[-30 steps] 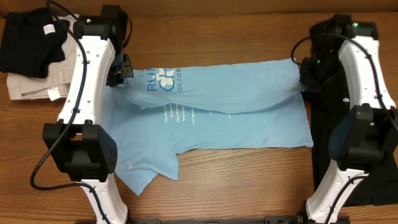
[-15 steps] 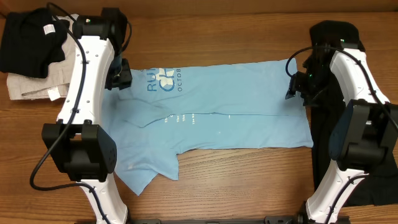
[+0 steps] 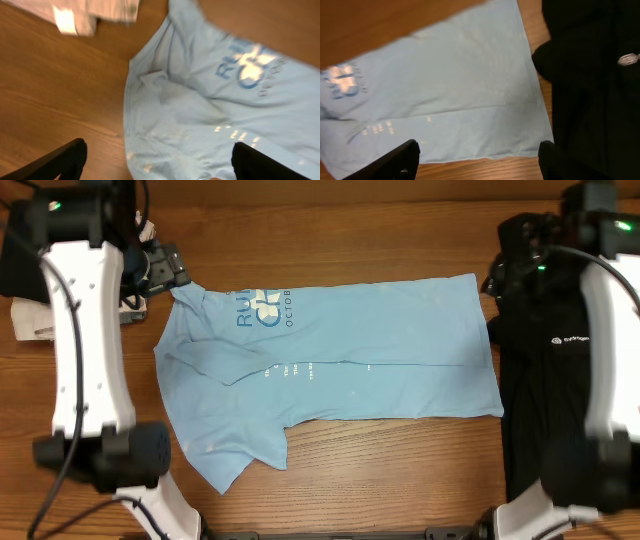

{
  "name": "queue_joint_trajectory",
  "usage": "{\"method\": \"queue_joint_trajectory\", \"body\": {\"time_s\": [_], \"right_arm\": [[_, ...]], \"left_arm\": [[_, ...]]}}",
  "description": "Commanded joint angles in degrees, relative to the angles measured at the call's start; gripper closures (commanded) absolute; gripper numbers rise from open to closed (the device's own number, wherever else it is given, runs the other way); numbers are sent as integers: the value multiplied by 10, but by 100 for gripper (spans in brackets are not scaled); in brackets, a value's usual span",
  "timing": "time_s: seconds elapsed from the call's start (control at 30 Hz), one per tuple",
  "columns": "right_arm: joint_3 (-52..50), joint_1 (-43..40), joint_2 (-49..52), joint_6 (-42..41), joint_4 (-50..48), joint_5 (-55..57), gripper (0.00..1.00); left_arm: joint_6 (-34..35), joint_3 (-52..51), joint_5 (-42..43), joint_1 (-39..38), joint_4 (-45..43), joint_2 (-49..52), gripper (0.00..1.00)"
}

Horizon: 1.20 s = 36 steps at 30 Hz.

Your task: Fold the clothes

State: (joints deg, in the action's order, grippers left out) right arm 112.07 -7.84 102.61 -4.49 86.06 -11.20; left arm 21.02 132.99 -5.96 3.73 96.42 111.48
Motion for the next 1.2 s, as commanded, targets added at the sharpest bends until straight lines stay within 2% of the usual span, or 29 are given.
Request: {"method": "queue_joint_trajectory", "body": {"time_s": [0.0,0.2,0.37,0.5,0.6,0.67,0.77,1.03,1.17], "right_arm": [[19,-2,-121,0,27,-5,20],[8,-2,-235,-4,72,-5,20],[-53,-2,-303,-14,87,-5,20],[-124,-2,-339,-15,70,-17,17],[-174,-2,-346,-15,48,-20,16],[-220,-2,-344,-15,22,-20,16],[-263,-2,-342,-15,-8,-26,16],[-346,-2,-325,-12,-55,-40,16],[-350,-2,-315,-12,-61,-44,16]], "left_arm": [[7,34,8,-4,-2,-122,3],[23,-21,22,-21,4,-202,2],[64,-165,15,-61,0,-264,1],[113,-313,17,-90,-36,-329,3],[161,-441,40,-108,-73,-380,4],[210,-570,73,-121,-106,-423,8],[235,-679,95,-128,-145,-447,10],[262,-920,160,-143,-259,-451,17],[293,-978,165,-143,-318,-451,21]]}}
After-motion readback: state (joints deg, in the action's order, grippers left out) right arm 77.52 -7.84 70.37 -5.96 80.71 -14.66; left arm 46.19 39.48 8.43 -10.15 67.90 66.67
